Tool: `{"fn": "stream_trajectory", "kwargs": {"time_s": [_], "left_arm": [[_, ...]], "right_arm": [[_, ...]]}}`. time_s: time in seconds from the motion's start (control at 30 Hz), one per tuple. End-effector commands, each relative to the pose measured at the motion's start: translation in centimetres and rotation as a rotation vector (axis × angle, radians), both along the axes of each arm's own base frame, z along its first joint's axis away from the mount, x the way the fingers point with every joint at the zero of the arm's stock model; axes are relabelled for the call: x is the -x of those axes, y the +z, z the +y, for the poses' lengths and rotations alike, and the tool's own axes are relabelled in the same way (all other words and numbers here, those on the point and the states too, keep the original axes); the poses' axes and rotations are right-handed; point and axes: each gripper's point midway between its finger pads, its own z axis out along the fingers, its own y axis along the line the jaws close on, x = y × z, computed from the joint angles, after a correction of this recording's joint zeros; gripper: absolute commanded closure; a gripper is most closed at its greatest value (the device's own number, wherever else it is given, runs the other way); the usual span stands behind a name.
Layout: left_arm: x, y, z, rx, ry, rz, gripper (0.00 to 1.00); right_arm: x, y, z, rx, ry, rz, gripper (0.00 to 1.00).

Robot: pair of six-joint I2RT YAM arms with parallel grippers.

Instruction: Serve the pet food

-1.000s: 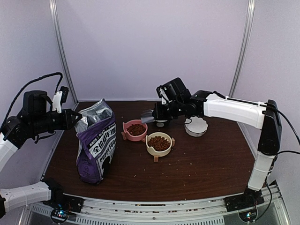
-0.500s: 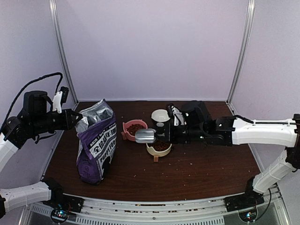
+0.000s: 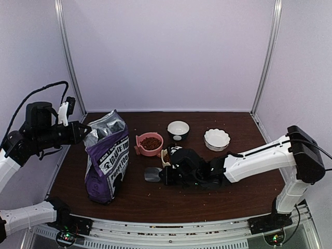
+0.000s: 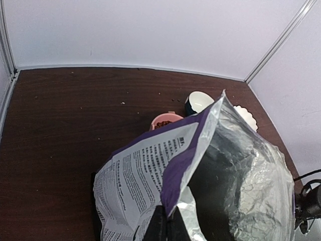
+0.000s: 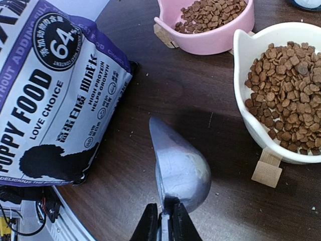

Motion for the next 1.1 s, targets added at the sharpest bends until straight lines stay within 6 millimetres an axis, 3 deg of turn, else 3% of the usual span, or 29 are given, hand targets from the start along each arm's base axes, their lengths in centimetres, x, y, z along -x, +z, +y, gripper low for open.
{"fn": "stream_trajectory", "kwargs": {"time_s": [0.0, 0.23, 0.6, 0.8, 1.07], "left_arm": [[0.6, -2.7, 0.1, -0.019, -0.002, 0.088, 1.00], [0.6, -3.1, 0.2, -0.019, 0.002, 0.098, 1.00], [0.4, -3.3, 0.0, -0.019, -0.003, 0.099, 1.00], [0.5, -3.1, 0.0, -0.017, -0.003, 0.095, 1.00], [0.9, -2.1, -0.1, -0.009, -0.027, 0.063, 1.00]], "right_arm": [[-1.2, -0.3, 0.9, -0.048, -0.064, -0.051, 1.00], [-1.1, -3.2, 1.0, 0.014, -0.070, -0.028, 0.90], [-1.1, -3.1, 0.2, 0.035, -0.100, -0.033, 0.33], [-1.2, -2.1, -0.6, 0.029, -0.122, -0.058, 0.02], [-1.5, 1.9, -3.7, 0.018, -0.168, -0.145, 0.00]]}}
